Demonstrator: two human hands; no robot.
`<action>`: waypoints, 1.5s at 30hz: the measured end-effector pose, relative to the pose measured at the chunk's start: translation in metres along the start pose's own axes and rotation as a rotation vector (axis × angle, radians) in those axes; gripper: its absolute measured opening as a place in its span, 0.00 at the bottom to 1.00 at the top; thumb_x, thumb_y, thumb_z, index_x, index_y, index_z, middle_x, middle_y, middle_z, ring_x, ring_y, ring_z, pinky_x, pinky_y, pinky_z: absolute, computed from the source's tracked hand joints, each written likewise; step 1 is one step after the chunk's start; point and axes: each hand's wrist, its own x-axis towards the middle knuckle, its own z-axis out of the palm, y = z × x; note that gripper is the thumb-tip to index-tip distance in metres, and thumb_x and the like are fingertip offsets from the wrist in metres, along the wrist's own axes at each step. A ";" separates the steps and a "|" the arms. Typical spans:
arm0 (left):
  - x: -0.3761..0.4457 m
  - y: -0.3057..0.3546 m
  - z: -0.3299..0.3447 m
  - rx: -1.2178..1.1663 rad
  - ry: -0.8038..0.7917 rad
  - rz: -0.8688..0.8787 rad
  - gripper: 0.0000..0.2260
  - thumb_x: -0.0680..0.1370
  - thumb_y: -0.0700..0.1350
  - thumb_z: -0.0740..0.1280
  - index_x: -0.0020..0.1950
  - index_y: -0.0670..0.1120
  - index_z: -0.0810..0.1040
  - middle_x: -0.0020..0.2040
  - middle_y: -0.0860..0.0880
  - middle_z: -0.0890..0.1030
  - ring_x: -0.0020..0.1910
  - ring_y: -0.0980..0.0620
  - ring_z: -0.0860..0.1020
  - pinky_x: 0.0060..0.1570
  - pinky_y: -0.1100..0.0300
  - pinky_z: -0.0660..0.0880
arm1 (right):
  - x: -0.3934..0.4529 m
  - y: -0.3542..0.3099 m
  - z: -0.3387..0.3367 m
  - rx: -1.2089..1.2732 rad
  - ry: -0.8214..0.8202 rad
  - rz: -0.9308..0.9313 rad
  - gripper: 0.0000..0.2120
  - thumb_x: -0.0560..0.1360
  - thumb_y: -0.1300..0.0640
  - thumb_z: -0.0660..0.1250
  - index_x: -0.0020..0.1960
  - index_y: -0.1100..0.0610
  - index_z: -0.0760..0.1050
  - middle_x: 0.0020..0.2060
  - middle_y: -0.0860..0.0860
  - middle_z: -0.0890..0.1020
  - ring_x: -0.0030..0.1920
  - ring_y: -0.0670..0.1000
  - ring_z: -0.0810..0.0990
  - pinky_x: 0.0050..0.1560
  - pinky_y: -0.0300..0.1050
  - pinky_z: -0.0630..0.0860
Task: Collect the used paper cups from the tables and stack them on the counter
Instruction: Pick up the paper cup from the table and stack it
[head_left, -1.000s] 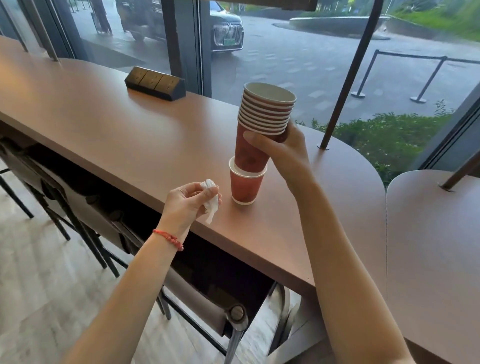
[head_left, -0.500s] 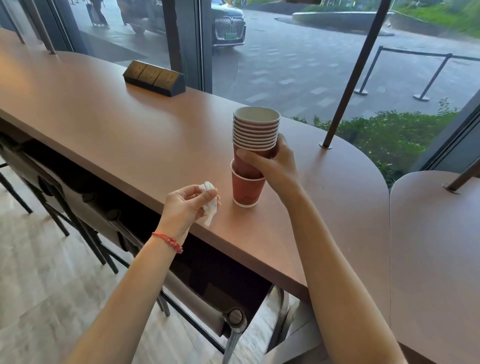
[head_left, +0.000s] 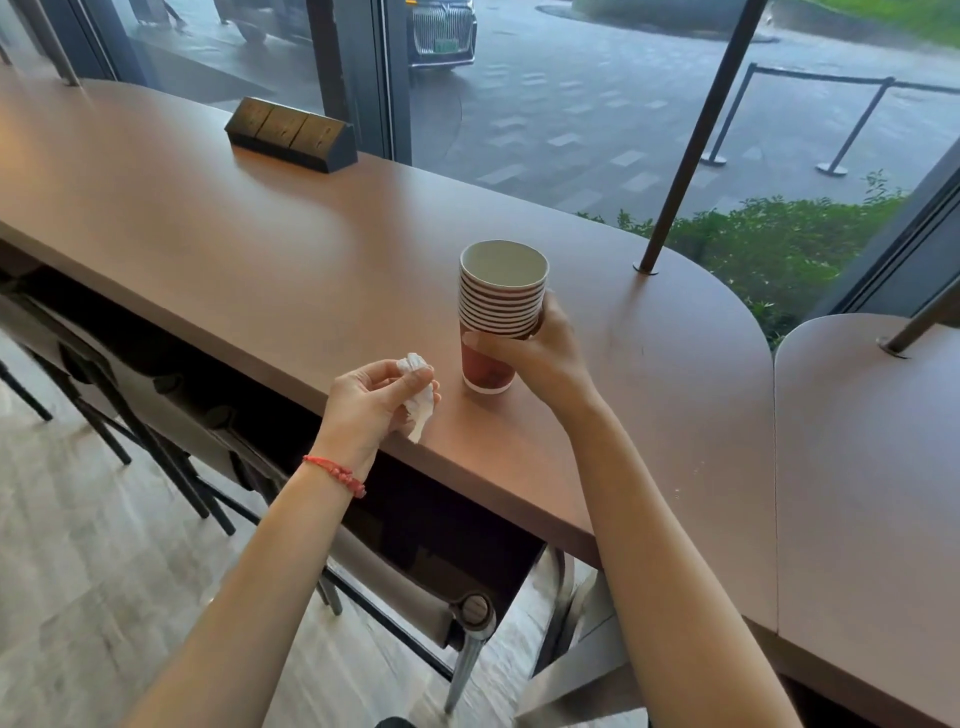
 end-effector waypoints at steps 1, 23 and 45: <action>-0.001 0.000 0.000 -0.002 -0.008 0.003 0.14 0.60 0.47 0.75 0.41 0.41 0.80 0.33 0.49 0.83 0.36 0.51 0.82 0.41 0.59 0.80 | -0.002 -0.001 0.000 0.004 0.008 0.000 0.26 0.61 0.61 0.80 0.54 0.54 0.71 0.49 0.52 0.81 0.49 0.50 0.81 0.52 0.52 0.80; -0.061 -0.004 0.049 0.038 -0.249 -0.032 0.12 0.63 0.45 0.72 0.42 0.41 0.80 0.32 0.50 0.83 0.33 0.54 0.82 0.34 0.64 0.78 | -0.141 -0.023 -0.067 0.129 0.258 0.001 0.20 0.68 0.60 0.75 0.58 0.59 0.74 0.48 0.50 0.82 0.46 0.43 0.81 0.44 0.34 0.77; -0.244 -0.101 0.114 0.324 -0.600 -0.209 0.03 0.71 0.44 0.72 0.41 0.45 0.83 0.37 0.47 0.85 0.42 0.47 0.83 0.45 0.55 0.80 | -0.428 -0.005 -0.150 0.106 0.644 0.220 0.23 0.66 0.57 0.76 0.58 0.53 0.74 0.49 0.46 0.82 0.48 0.41 0.81 0.40 0.30 0.76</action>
